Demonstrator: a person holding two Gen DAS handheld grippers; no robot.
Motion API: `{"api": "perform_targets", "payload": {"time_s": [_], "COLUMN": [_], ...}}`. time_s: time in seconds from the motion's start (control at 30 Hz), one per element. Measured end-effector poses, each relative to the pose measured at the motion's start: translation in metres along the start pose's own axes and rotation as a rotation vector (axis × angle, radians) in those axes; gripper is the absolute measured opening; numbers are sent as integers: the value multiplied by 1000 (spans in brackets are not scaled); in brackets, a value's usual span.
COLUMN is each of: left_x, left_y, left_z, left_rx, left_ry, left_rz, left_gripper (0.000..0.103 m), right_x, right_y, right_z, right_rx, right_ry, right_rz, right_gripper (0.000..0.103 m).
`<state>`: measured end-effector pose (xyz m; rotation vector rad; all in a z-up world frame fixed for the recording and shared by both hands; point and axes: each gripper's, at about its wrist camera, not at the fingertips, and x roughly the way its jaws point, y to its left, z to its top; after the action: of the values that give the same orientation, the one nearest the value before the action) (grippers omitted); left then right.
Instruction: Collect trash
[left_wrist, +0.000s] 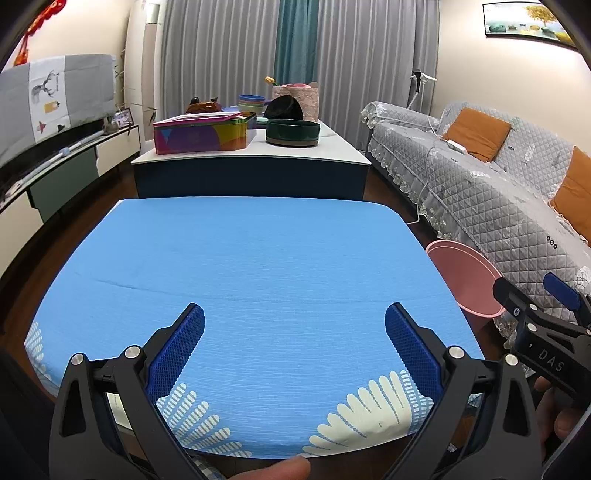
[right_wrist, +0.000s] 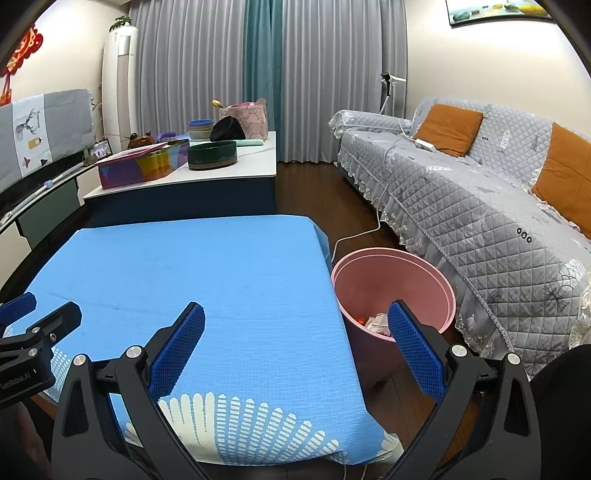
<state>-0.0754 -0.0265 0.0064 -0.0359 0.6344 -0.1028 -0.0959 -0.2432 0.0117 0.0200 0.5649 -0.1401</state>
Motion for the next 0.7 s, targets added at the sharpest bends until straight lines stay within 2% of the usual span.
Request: {"api": "perform_targets", "payload": {"time_s": [0.7], "left_x": [2], "left_y": [-4], "left_z": [-2], "left_rx": [6], "left_ry": [7], "left_rz": [-3], "left_gripper": [95], "right_x": [1], "right_y": [5], "right_z": [2], "right_rx": [-3], "right_ry": [1], "right_rz": [1], "right_gripper": [98]}}
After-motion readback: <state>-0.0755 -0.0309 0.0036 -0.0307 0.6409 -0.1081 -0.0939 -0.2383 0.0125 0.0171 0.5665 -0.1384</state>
